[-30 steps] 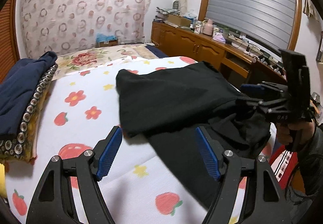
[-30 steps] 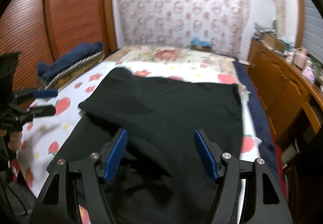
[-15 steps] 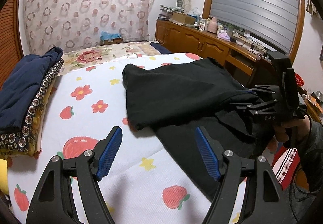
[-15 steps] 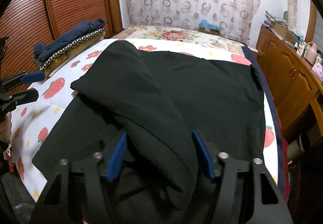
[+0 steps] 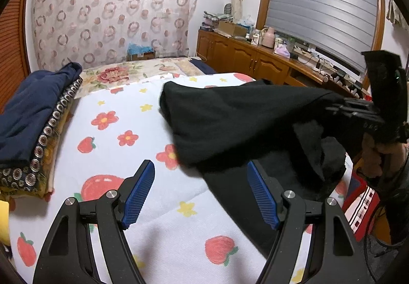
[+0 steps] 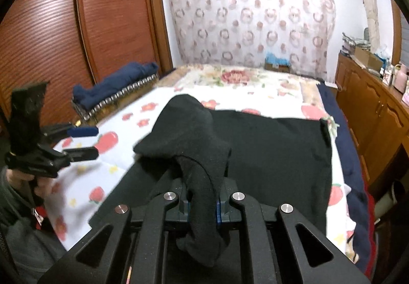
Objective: Fold small clothes
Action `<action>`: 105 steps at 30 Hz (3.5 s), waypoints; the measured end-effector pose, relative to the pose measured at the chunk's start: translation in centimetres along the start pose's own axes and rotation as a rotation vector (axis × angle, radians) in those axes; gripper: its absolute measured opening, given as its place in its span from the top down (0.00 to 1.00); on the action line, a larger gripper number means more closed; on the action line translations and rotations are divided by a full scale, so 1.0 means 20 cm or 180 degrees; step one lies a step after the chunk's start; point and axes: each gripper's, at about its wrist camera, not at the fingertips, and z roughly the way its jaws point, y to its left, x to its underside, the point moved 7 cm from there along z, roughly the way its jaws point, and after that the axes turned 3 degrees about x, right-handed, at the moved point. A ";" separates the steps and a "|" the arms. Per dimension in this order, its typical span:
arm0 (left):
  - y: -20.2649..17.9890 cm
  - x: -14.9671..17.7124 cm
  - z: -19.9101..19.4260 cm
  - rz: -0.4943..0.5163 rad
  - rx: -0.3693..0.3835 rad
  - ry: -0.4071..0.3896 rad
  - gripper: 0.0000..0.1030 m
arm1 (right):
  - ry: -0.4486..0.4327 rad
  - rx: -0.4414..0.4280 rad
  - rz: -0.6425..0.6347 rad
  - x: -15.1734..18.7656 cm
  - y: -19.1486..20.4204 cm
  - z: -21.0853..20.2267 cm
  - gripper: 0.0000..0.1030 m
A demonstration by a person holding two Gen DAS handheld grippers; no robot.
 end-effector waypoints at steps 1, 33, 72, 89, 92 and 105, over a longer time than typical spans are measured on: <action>0.00 0.00 0.00 -0.0001 -0.0001 -0.0007 0.27 | -0.0032 -0.0004 0.0006 -0.01 0.00 -0.03 0.88; -0.05 -0.02 -0.06 0.0069 -0.0047 -0.0125 0.26 | 0.0131 0.0275 -0.0026 0.10 0.09 0.08 0.48; -0.01 0.02 -0.05 -0.0020 -0.0054 -0.0082 0.26 | 0.0380 0.0426 -0.0581 -0.31 -0.18 0.52 0.96; -0.02 0.03 -0.02 -0.0018 -0.0042 -0.0030 0.26 | 0.0633 0.1389 0.0032 -0.29 -0.68 0.73 0.59; -0.04 0.04 0.00 -0.0005 -0.0025 -0.0018 0.26 | 0.0525 0.1345 0.0071 -0.31 -0.64 0.67 0.56; -0.09 0.04 0.03 0.0066 0.0015 0.0035 0.26 | 0.0621 0.0689 0.0207 -0.11 -0.49 0.65 0.56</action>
